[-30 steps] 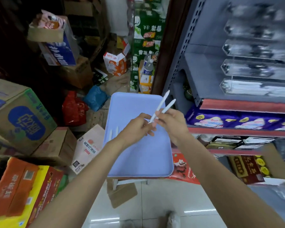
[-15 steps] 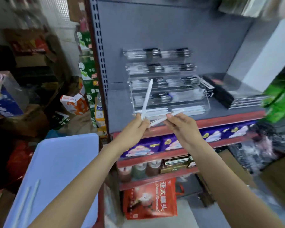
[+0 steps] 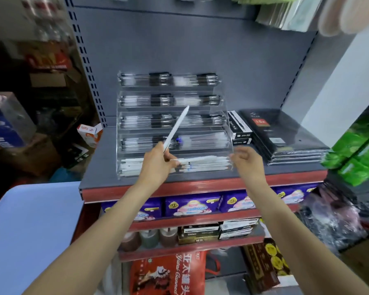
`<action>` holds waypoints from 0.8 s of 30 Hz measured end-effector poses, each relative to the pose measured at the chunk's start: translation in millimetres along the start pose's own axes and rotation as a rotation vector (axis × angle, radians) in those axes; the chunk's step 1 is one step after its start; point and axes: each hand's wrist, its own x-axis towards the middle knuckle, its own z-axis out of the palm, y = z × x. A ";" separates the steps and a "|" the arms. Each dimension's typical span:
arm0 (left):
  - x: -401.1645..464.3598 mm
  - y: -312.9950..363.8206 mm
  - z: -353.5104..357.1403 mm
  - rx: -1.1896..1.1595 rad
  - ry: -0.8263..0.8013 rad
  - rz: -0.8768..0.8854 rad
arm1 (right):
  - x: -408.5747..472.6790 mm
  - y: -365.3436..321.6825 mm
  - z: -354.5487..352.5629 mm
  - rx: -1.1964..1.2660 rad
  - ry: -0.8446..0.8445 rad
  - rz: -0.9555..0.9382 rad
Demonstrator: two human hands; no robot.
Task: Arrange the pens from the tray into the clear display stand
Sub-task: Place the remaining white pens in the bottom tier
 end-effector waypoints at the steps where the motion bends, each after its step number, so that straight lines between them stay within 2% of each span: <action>1: 3.9 0.4 2.2 0.046 0.003 0.004 | 6.3 1.6 -6.1 -0.041 0.001 -0.006; 4: 13.6 3.6 9.8 0.128 -0.042 0.033 | 21.9 3.7 -15.8 -0.114 -0.018 -0.015; 12: 23.5 9.8 30.0 0.219 -0.178 0.083 | 36.4 8.7 -7.3 -0.119 -0.087 -0.019; 18: 22.0 2.3 8.2 0.223 -0.072 -0.010 | 34.9 11.6 0.6 -0.157 -0.143 -0.020; 24: 21.8 2.0 6.2 0.311 -0.092 -0.095 | 36.9 14.0 4.0 -0.199 -0.115 -0.004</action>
